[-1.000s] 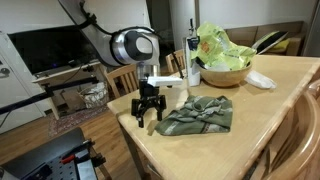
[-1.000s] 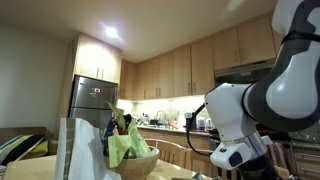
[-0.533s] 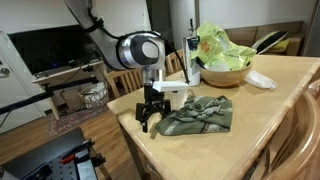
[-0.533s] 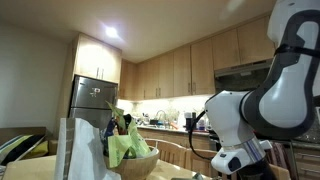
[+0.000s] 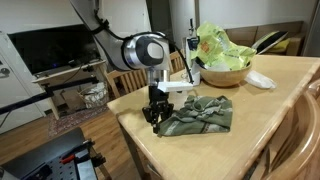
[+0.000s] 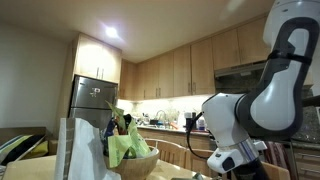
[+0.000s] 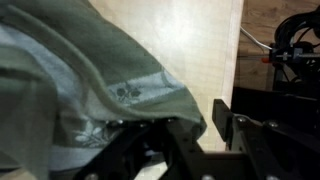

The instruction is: Move the green towel to the right then fold the green towel

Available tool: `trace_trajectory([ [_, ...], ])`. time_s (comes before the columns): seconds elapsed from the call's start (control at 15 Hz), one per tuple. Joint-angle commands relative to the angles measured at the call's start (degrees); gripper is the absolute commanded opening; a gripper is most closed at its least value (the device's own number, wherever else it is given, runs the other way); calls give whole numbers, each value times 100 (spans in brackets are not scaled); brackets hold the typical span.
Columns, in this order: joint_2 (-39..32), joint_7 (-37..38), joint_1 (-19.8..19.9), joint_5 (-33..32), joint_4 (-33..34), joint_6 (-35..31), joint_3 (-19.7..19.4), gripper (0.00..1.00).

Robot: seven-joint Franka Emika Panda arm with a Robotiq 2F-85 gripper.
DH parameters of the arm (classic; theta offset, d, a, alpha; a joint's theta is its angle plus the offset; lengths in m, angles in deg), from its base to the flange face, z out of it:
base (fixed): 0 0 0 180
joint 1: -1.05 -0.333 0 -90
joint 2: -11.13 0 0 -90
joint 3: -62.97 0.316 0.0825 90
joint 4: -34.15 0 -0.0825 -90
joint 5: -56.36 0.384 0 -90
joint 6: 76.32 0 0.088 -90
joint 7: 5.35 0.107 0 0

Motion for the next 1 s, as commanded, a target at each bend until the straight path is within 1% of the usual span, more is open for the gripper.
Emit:
trace_trajectory([
  [0.0,2,-65,35,38,119,62,14,11],
  [0.07,30,-66,35,35,119,47,17,3],
  [0.13,89,-61,36,33,100,8,21,0],
  [0.27,245,-31,47,61,51,-83,32,0],
  [0.6,755,188,12,62,-31,-559,-10,1],
  [0.73,887,238,51,289,87,-663,48,1],
  [0.8,621,136,-3,140,157,-520,-5,1],
  [0.93,687,129,-6,154,160,-516,-5,3],
])
